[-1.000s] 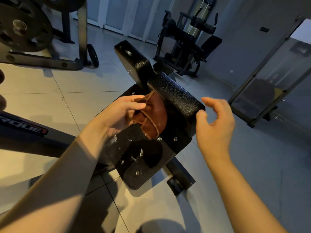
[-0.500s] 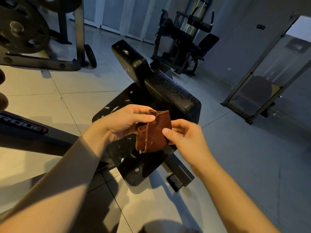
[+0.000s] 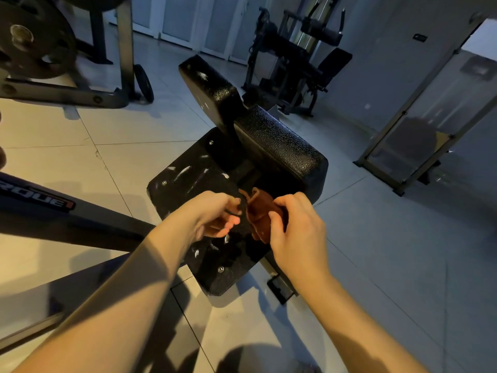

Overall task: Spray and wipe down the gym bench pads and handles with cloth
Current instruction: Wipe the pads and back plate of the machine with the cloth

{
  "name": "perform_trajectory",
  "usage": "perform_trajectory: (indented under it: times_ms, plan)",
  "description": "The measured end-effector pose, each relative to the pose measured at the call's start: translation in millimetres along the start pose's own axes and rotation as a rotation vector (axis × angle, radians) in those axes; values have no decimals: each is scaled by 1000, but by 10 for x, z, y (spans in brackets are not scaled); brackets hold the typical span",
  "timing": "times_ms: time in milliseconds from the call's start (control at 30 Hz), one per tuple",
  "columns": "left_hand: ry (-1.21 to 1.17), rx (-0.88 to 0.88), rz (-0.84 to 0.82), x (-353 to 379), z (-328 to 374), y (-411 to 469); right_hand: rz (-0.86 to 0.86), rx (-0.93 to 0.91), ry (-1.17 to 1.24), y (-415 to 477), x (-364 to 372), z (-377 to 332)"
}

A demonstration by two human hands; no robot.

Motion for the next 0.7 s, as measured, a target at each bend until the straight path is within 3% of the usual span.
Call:
perform_trajectory:
  times_ms: [167, 267, 433, 600, 700]
  plan:
    - [-280, -84, -214, 368, -28, -73, -11, -134, -187, -62, 151, -79]
    - [-354, -35, -185, 399, 40, -83, -29, -122, -171, -78, 194, -19]
    - [-342, 24, 0, 295, 0, -45, -81, -185, -141, -79, 156, -80]
    - [-458, 83, 227, -134, 115, 19, 221, -329, -24, 53, -543, -347]
    - [-587, 112, 260, -229, 171, 134, 361, -250, -28, 214, -843, -233]
Point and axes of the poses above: each hand's wrist, its own y-axis towards the middle knuckle, its own x-axis out of the palm, z = x × y, the point moved 9 cm from there along y, towards the middle knuckle, and after that the axes turned 1 degree about -x, right-handed, at the moved point
